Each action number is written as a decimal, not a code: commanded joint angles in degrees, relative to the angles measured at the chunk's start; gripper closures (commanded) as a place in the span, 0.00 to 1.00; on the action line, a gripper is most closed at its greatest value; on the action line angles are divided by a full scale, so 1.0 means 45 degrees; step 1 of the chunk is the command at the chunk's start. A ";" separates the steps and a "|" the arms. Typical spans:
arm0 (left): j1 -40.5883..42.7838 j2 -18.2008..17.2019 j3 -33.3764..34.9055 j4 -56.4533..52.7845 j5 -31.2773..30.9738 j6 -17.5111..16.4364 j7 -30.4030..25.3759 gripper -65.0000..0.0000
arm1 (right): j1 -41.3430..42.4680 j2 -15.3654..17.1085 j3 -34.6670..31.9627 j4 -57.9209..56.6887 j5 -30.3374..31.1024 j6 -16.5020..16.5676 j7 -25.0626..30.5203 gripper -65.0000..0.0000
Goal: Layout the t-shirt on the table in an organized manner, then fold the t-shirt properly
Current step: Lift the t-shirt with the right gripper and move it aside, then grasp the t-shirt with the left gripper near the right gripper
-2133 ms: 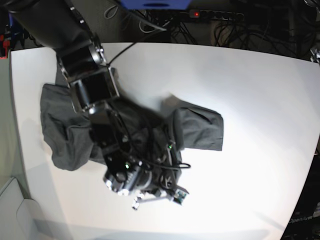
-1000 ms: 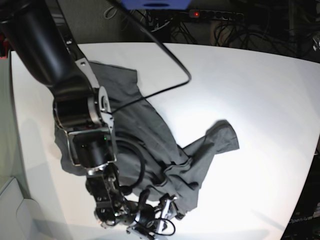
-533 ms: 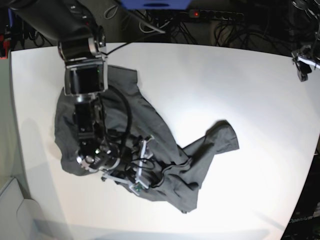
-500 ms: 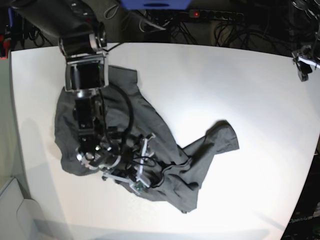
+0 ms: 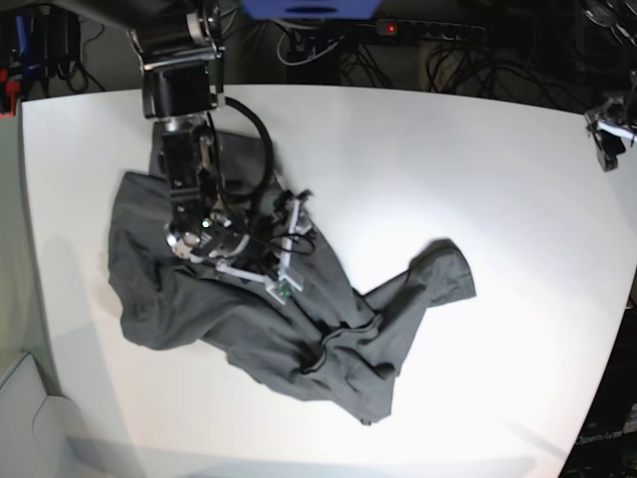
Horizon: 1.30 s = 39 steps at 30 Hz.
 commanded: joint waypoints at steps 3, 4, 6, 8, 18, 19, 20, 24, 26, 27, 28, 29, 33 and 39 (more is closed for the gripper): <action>-0.0271 -0.0197 -0.0047 0.0158 -0.0119 0.0007 -0.0276 0.27 | -0.0242 0.0355 -0.0024 0.0265 0.0172 -0.0017 0.0144 0.55; -0.0389 -0.0197 -0.0047 0.0158 -0.0119 0.0007 -0.0276 0.27 | -0.0398 0.0512 -0.0024 0.0265 0.0172 -0.0017 0.0144 0.63; -0.0545 -0.0197 -0.0027 0.0158 -0.0119 0.0007 -0.0276 0.27 | -0.0867 0.0766 -0.0024 0.0285 0.0172 -0.0017 0.0086 0.83; -0.0799 -0.0197 -0.0027 0.0158 -0.0119 0.0007 -0.0276 0.27 | -0.1297 0.1117 -0.0004 0.0304 0.0172 -0.0017 0.0008 0.99; -0.2674 -0.0061 0.3020 -0.0877 0.1483 0.0007 -0.0276 0.27 | -0.3797 0.3579 0.0132 0.3196 0.0153 -0.0017 -0.0012 1.00; -0.2909 -0.0002 0.3528 -0.1151 0.1815 0.0007 -0.0296 0.27 | -0.4051 0.3774 0.0289 0.3704 0.0153 -0.0017 -0.0031 1.00; -0.3124 0.0154 0.4036 -0.1405 0.2049 0.0007 -0.0315 0.27 | -0.4227 0.3891 0.0484 0.4075 0.0153 -0.0017 -0.0109 1.00; -0.3514 0.0740 0.5580 -0.1952 0.2987 0.0007 -0.0413 0.27 | -0.4481 0.3891 0.1656 0.5266 0.0153 -0.0017 -0.1008 0.96; -0.3632 0.0994 0.6302 -0.1913 0.3241 0.0007 -0.0413 0.27 | -0.4442 0.3872 0.2066 0.5638 0.0153 -0.0017 -0.1360 0.90; -0.3632 0.1072 0.6693 -0.1815 0.3339 0.0007 -0.0374 0.27 | -0.4423 0.3872 0.2203 0.5833 0.0153 -0.0017 -0.1438 0.86; -0.3632 0.1112 0.7045 -0.1757 0.3397 0.0007 -0.0296 0.27 | -0.4325 0.3872 0.2281 0.6048 0.0153 -0.0017 -0.1438 0.82; -0.3534 0.1131 0.7377 -0.1659 0.3378 0.0007 -0.0276 0.27 | -0.4227 0.3852 0.2359 0.6282 0.0153 -0.0017 -0.1516 0.79; -0.2635 0.1190 0.8881 -0.0780 0.3280 -0.0012 -0.0276 0.27 | -0.4227 0.3657 0.2555 0.7103 0.0153 -0.0017 -0.1516 0.69; -0.1365 0.2284 1.1206 0.0295 0.3280 -0.0012 -0.0413 0.27 | -0.4227 0.3344 0.2594 0.7318 0.0153 -0.0017 -0.1536 0.68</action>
